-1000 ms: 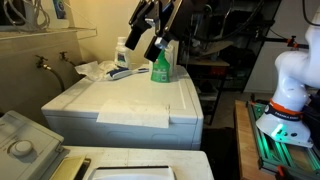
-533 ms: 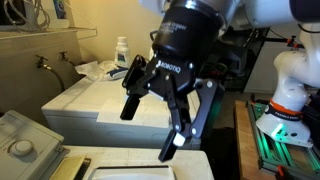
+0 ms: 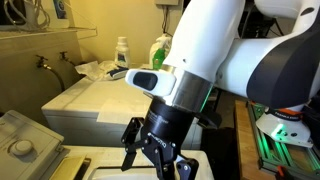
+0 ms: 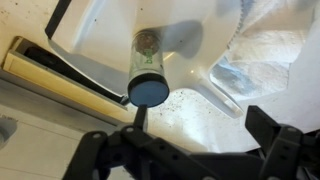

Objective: Move the jar from the left machine to the right one

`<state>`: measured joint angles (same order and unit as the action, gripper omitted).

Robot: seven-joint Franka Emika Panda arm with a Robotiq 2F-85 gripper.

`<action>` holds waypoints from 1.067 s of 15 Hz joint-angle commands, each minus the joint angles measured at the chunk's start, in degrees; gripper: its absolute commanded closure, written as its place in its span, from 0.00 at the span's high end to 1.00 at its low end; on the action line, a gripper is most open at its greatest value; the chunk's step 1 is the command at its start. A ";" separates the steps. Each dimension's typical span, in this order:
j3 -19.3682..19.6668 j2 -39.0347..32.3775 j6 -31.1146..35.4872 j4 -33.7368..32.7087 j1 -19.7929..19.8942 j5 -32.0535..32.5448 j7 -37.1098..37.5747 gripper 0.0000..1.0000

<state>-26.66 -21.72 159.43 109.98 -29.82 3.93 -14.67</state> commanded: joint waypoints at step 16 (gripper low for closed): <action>7.43 -8.76 -1.03 -8.98 -6.95 13.78 3.40 1.00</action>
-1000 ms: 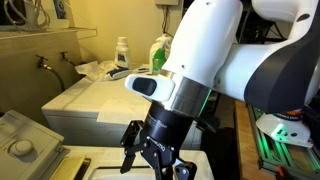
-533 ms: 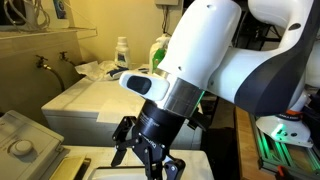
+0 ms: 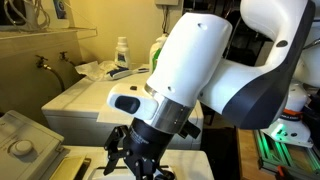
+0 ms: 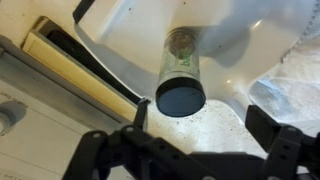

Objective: Move the jar from the left machine to the right one

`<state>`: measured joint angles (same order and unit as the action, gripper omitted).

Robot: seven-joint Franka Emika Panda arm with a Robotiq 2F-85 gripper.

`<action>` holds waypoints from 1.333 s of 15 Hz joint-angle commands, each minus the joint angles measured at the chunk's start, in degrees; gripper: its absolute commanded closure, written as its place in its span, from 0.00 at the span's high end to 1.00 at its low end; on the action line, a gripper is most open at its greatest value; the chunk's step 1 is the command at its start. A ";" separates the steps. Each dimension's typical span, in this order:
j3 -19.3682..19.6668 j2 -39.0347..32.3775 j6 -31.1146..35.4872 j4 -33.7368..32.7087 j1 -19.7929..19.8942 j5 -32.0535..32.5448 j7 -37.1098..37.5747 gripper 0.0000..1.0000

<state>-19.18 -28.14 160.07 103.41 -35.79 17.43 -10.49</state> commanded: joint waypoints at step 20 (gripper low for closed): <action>4.94 -6.88 -6.70 -9.59 -3.91 1.62 -0.44 0.29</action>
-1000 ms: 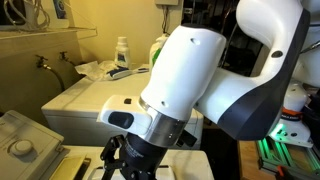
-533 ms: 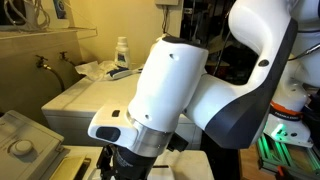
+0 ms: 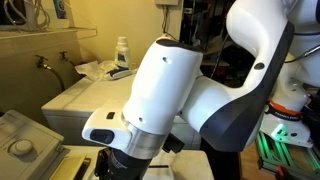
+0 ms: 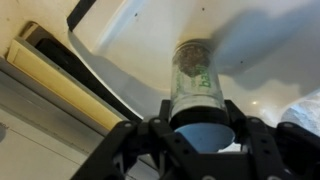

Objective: Move the jar from the left machine to the right one

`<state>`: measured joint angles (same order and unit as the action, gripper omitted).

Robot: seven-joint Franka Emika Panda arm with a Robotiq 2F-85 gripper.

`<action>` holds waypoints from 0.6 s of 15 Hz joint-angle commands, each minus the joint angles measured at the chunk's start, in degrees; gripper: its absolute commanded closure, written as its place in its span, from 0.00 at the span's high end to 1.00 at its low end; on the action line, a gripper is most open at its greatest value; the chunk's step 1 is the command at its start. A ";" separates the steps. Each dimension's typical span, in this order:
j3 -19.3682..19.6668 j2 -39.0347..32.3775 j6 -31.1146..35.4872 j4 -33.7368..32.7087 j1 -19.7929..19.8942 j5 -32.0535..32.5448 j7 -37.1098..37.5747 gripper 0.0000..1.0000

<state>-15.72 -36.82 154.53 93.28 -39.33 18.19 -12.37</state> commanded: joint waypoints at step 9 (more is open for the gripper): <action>-6.86 13.35 -1.78 4.41 12.44 -14.31 -0.16 0.54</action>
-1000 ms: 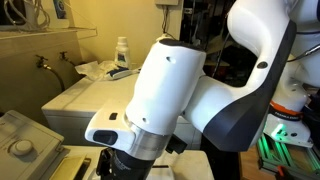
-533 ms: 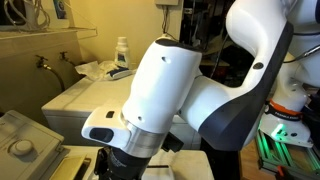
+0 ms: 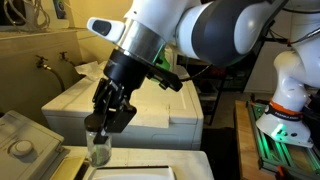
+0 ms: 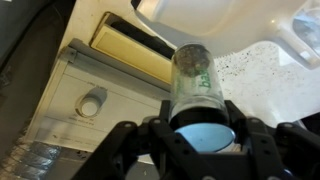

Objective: Move the jar from the left machine to the right one

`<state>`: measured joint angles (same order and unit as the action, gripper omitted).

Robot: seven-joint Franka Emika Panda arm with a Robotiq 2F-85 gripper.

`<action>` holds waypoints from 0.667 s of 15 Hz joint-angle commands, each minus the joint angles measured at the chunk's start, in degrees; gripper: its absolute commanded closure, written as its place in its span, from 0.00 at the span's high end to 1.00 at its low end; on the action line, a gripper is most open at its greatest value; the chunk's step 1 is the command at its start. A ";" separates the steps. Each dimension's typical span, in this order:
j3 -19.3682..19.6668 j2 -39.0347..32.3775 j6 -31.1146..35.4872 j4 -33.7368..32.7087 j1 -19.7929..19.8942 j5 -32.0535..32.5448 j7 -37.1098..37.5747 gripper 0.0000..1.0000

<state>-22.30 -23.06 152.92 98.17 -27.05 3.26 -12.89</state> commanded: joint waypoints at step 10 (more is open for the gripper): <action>11.15 10.37 -0.83 12.44 3.99 7.04 18.55 0.29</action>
<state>-14.32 -17.81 152.71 104.04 -24.34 7.86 -0.64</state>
